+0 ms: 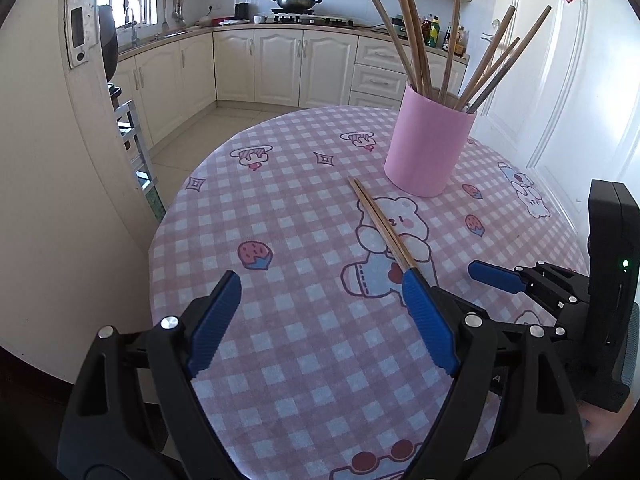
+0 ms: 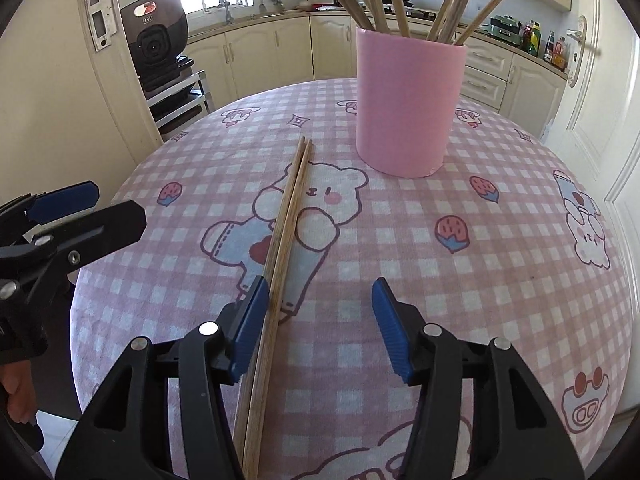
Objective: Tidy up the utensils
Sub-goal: 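Lower both open grippers over the two chopsticks lying on the cloth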
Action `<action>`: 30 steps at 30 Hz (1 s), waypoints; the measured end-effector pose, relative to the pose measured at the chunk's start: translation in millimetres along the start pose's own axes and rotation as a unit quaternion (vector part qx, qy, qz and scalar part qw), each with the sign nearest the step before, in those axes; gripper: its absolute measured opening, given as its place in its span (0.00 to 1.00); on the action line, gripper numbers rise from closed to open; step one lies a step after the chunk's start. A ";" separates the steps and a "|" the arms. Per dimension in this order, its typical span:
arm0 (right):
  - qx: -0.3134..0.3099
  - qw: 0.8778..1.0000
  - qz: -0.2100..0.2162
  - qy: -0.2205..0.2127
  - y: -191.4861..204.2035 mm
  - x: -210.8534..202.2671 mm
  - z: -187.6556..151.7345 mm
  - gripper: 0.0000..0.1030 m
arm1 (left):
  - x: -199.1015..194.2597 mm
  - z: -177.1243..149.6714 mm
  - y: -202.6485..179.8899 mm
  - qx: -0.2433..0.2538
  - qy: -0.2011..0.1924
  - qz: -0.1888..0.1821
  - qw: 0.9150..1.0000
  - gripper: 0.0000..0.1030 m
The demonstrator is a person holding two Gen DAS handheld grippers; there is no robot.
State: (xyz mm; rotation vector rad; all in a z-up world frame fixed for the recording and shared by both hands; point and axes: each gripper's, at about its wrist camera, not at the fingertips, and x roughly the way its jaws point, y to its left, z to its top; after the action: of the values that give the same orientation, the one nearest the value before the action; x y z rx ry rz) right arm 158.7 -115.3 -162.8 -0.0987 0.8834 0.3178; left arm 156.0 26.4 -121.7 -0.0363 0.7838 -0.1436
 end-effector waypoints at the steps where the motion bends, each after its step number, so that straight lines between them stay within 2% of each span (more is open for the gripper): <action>1: -0.001 1.000 -0.003 0.000 0.0 -0.1 0.2 0.51 | 0.8 0.1 0.4 0.000 0.001 0.000 1.000 0.79; 10: -0.026 1.000 -0.017 0.008 6.7 1.1 0.7 0.52 | 5.8 -3.0 6.4 -0.009 0.014 0.006 1.000 0.79; 14: -0.029 0.999 0.005 0.022 9.1 4.5 -2.2 0.52 | 8.6 -3.5 8.3 -0.019 0.021 -0.001 1.000 0.79; 16: -0.052 0.998 -0.014 0.015 15.6 3.9 -5.0 0.52 | 10.2 -4.3 6.9 -0.016 0.024 0.003 1.000 0.79; 20: -0.029 0.999 -0.006 0.012 5.8 0.3 -5.7 0.52 | 13.4 -5.2 3.0 -0.014 0.030 0.001 0.999 0.79; 22: -0.016 1.000 0.011 -0.004 0.6 -6.1 -5.8 0.52 | 14.3 -5.5 0.1 -0.009 0.031 0.000 0.999 0.79; 24: 0.001 1.000 0.010 -0.014 -7.7 -12.3 -5.8 0.52 | 15.5 -5.5 -2.7 -0.004 0.031 0.002 1.000 0.79; 28: -0.002 1.000 0.007 0.006 -12.3 -5.2 -4.4 0.52 | 19.4 -4.9 -4.1 -0.009 0.036 0.002 0.999 0.79; 30: -0.004 1.000 0.004 0.002 -11.8 -5.6 -4.5 0.52 | 20.2 -5.1 -4.2 -0.008 0.036 0.002 0.999 0.79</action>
State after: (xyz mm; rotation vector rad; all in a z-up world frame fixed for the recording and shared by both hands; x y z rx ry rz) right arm 155.7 -128.7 -161.9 -0.1030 0.8862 0.3281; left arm 166.1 19.5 -139.1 -0.0454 0.8575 -0.1357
